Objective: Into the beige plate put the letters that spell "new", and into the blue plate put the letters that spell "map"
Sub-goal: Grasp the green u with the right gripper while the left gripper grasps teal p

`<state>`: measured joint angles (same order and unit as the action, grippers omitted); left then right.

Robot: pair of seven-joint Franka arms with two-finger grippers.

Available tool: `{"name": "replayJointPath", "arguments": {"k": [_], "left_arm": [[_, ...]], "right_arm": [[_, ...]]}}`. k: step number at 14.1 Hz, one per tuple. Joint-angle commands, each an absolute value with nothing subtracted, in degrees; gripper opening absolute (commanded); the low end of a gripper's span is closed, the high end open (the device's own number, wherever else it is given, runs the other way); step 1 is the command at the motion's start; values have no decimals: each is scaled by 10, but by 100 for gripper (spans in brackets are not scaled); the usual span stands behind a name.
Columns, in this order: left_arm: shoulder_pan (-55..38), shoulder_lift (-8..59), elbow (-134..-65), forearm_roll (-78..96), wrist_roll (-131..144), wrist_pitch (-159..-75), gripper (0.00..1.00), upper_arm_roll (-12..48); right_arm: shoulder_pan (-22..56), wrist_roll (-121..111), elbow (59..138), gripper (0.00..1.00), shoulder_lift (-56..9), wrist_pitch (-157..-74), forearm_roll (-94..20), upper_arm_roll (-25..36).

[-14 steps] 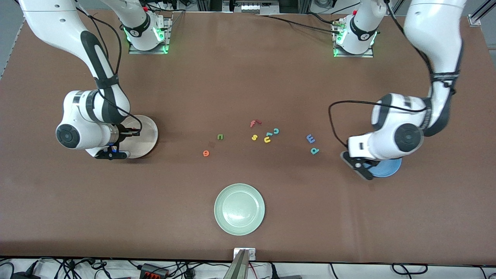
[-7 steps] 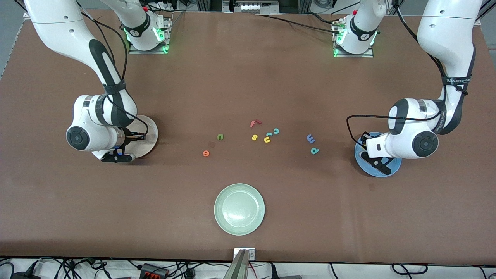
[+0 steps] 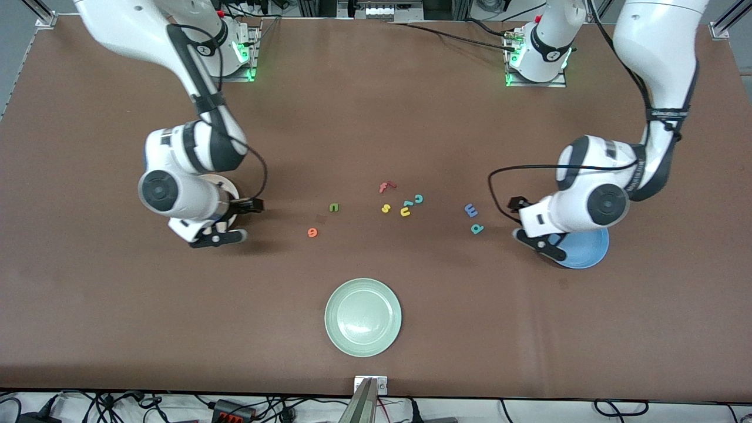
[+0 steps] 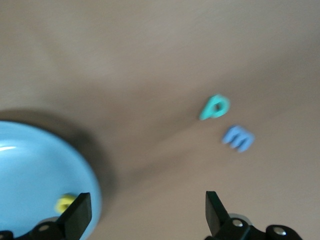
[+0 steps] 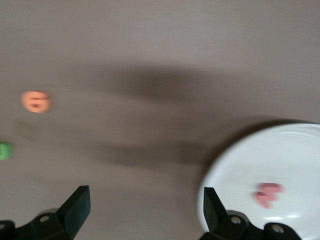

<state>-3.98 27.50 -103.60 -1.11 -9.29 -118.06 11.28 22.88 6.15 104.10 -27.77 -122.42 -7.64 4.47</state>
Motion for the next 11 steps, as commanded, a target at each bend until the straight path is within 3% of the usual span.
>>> {"name": "replayJointPath", "arguments": {"k": [1, 2, 6, 9, 11], "left_arm": [[-67, 303, -1020, -32, -68, -1219, 100, 113], [-76, 321, -1021, -64, -77, -1241, 100, 114], [-103, 361, -1029, -104, -72, -1305, 100, 114], [-112, 384, -1029, -105, -74, -1342, 85, 113], [-119, 391, -1029, -105, -74, -1353, 63, 113]], "right_arm": [[282, 123, 1005, 96, -316, -1245, -83, 49], [300, 143, 996, 84, -326, -1250, -83, 49], [357, 226, 957, 78, -365, -1273, -82, 49], [392, 285, 930, 78, -398, -1276, -76, 49], [408, 297, 925, 77, -410, -1288, -76, 51]]}}
